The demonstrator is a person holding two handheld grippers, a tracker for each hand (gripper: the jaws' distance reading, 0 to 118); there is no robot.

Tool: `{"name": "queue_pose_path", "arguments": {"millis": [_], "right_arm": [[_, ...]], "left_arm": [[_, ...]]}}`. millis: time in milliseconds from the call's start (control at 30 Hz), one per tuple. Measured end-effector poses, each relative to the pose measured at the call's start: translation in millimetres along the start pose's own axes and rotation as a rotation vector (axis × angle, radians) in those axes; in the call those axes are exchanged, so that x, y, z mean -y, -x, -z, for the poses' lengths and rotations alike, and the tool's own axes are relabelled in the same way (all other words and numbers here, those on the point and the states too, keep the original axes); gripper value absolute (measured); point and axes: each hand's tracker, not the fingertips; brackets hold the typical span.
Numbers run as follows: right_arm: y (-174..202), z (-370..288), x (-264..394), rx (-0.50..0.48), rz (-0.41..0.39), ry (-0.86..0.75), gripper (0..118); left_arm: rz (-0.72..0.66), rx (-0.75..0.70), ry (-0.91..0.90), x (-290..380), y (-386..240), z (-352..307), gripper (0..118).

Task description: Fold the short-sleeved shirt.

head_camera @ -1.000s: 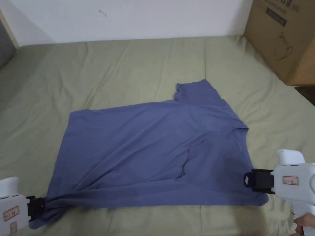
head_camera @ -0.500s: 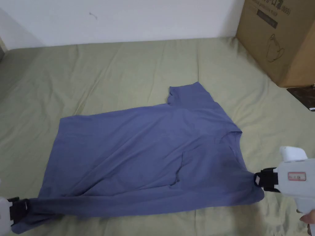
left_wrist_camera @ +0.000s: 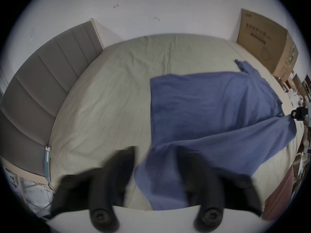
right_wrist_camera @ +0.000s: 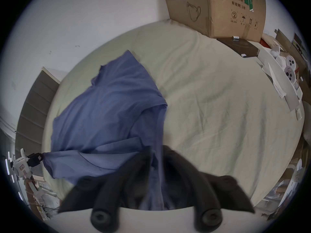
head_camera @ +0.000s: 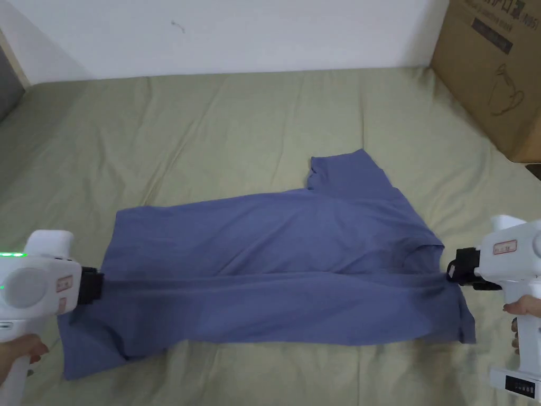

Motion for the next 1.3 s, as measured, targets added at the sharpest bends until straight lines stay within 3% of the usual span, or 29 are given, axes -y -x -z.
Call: {"name": "queue_pose_path", "arguments": {"millis": [33,67,133,167,200,233,267,300,400,533,567,600,667,700,733,800,833,900,933,967,1067,1100,1233,1267,1300], "right_arm": [[1,2,2,0.029,-0.002,-0.002,64],[0,0,3,0.028,0.007,-0.001,80],[-2,-9,6,-0.007,-0.006,-0.019,80],[-1,-18,9,-0.021,-0.020,-0.024,77],[1,-27,12,-0.038,-0.055,-0.033,69],[0,-36,16,-0.033,-0.078,-0.050,56],[3,-46,24,-0.023,-0.097,-0.075,31],[6,-52,30,-0.022,-0.121,-0.068,10],[8,-60,59,-0.089,-0.171,-0.022,3],[14,-63,91,-0.079,-0.191,-0.004,3],[13,-62,95,-0.087,-0.178,0.003,3],[11,-60,99,-0.106,-0.159,0.010,3],[11,-58,106,-0.100,-0.142,0.018,3],[10,-58,109,-0.097,-0.139,0.017,3],[9,-58,112,-0.096,-0.140,0.020,3],[9,-58,118,-0.083,-0.143,0.028,3],[8,-58,120,-0.081,-0.146,0.032,3],[7,-59,123,-0.077,-0.138,0.034,4],[6,-59,123,-0.081,-0.135,0.035,5],[6,-58,122,-0.079,-0.134,0.036,18],[7,-52,108,-0.042,-0.129,0.018,88],[6,-49,103,-0.040,-0.118,-0.004,90],[-1,-15,74,-0.026,-0.089,-0.036,85],[-3,-2,71,0.007,-0.071,-0.009,62],[-5,9,72,0.016,-0.051,0.032,30]], "left_arm": [[-0.023,0.020,0.004,3,-1,4,100],[-0.054,0.037,0.015,7,0,3,105],[-0.088,0.076,-0.020,14,4,-8,103],[-0.094,0.070,-0.012,18,7,-17,102],[-0.098,0.072,-0.011,23,8,-23,94],[-0.107,0.082,-0.027,30,11,-33,72],[-0.122,0.099,-0.051,39,13,-44,23],[-0.137,0.112,-0.058,45,14,-52,0],[-0.188,0.140,-0.053,70,16,-61,0],[-0.226,0.130,-0.065,87,16,-57,0],[-0.238,0.129,-0.065,87,17,-54,9],[-0.258,0.129,-0.055,87,19,-47,33],[-0.292,0.144,-0.013,92,22,-25,96],[-0.304,0.146,0.002,95,21,-18,105],[-0.316,0.148,0.033,99,22,-6,103],[-0.359,0.171,0.128,106,22,14,74],[-0.338,0.108,0.123,112,17,16,62],[-0.301,0.086,0.074,110,14,5,44],[-0.283,0.074,0.066,106,13,0,20],[-0.258,0.048,0.047,104,13,-4,5],[-0.247,0.092,0.064,97,16,-3,5],[-0.229,0.088,0.055,95,13,-7,5],[-0.228,0.087,0.045,91,15,-16,5],[-0.227,0.086,0.045,91,16,-17,5],[-0.221,0.085,0.045,91,17,-18,5]]}}
